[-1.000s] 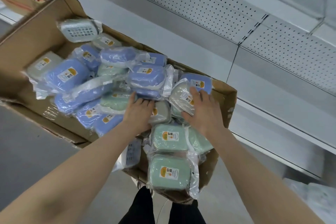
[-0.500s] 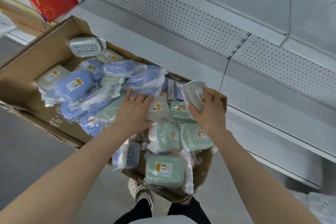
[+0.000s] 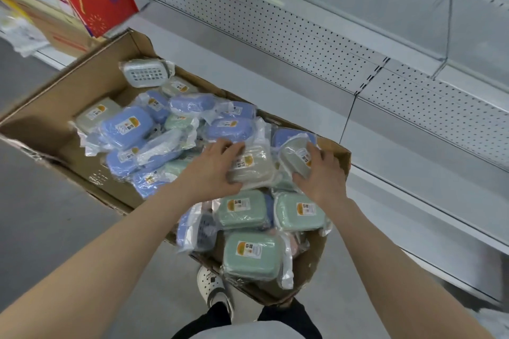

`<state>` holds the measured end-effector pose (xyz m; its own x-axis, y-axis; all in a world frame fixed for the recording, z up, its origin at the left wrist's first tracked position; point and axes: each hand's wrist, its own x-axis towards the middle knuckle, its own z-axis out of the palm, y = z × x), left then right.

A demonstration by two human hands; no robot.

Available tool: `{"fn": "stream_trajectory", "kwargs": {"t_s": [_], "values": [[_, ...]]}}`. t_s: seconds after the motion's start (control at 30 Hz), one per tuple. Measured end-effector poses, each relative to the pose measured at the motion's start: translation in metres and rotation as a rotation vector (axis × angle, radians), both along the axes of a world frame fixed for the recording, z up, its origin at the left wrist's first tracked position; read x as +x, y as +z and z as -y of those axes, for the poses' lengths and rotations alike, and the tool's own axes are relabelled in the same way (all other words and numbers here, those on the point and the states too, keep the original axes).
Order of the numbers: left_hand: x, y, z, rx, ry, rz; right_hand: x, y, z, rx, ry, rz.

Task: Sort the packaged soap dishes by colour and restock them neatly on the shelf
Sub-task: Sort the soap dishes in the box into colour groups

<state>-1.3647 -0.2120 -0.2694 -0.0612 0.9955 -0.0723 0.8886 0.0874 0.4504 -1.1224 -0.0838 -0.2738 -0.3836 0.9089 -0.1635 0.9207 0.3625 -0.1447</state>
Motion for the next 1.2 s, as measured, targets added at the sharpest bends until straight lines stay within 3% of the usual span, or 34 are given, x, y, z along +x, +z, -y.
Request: {"fn": "stream_trajectory", "kwargs": {"t_s": [0.1, 0.17, 0.27, 0.37, 0.5, 0.6, 0.67, 0.9, 1.2], "values": [[0.017, -0.015, 0.000, -0.169, -0.086, -0.096, 0.002, 0.002, 0.001, 0.028, -0.061, 0.072], [0.028, -0.027, 0.003, -0.265, -0.109, -0.161, 0.004, 0.000, 0.005, -0.058, -0.077, 0.109], [0.037, -0.039, 0.006, -0.268, -0.084, -0.188, 0.006, 0.000, 0.009, -0.180, -0.101, 0.030], [0.038, -0.040, 0.007, -0.224, -0.063, -0.185, 0.011, 0.003, 0.007, -0.038, -0.046, 0.024], [0.031, -0.033, 0.009, -0.181, -0.024, -0.169, 0.020, 0.011, -0.002, -0.125, 0.212, 0.147], [0.025, -0.029, 0.010, -0.143, 0.005, -0.172, 0.017, 0.014, -0.007, 0.017, 0.587, 0.433], [0.024, -0.027, 0.011, -0.119, 0.028, -0.173, 0.012, 0.013, -0.008, 0.036, 0.668, 0.473], [0.027, -0.023, 0.015, -0.064, 0.133, -0.140, -0.001, 0.007, -0.010, -0.040, 0.537, 0.395], [0.046, -0.001, 0.013, -0.020, 0.153, -0.116, 0.033, 0.018, 0.007, 0.124, 0.327, 0.179]]}}
